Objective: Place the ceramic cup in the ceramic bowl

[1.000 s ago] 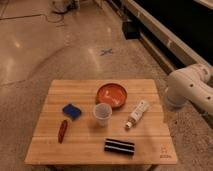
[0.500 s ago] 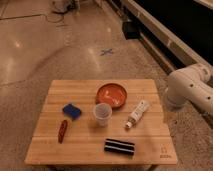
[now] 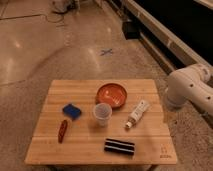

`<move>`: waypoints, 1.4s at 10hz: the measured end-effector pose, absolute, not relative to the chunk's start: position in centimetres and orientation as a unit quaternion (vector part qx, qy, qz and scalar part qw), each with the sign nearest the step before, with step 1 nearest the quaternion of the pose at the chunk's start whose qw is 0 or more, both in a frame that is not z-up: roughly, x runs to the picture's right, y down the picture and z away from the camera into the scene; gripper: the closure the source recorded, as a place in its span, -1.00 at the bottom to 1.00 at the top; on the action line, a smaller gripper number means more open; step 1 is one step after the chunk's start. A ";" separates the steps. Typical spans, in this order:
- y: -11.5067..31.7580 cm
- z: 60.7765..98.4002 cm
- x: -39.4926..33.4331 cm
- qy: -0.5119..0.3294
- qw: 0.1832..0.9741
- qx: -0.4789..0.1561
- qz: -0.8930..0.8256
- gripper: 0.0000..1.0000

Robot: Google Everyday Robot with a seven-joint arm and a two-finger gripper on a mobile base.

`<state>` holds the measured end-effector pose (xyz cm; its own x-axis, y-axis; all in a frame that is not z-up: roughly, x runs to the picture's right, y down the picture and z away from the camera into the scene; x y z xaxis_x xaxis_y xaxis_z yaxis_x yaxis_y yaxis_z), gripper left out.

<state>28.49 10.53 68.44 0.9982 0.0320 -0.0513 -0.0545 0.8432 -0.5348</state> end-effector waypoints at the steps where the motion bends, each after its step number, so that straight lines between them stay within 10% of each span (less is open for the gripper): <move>1: 10.5 68.4 28.5 0.020 0.960 -0.279 0.023 -0.30; 8: 10.7 68.4 28.0 0.015 0.959 -0.281 0.017 -0.30; 14: 11.8 68.8 12.6 -0.112 0.946 -0.289 -0.089 -0.30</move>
<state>12.57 11.85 68.79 0.9589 -0.1035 0.2643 0.2336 0.8168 -0.5275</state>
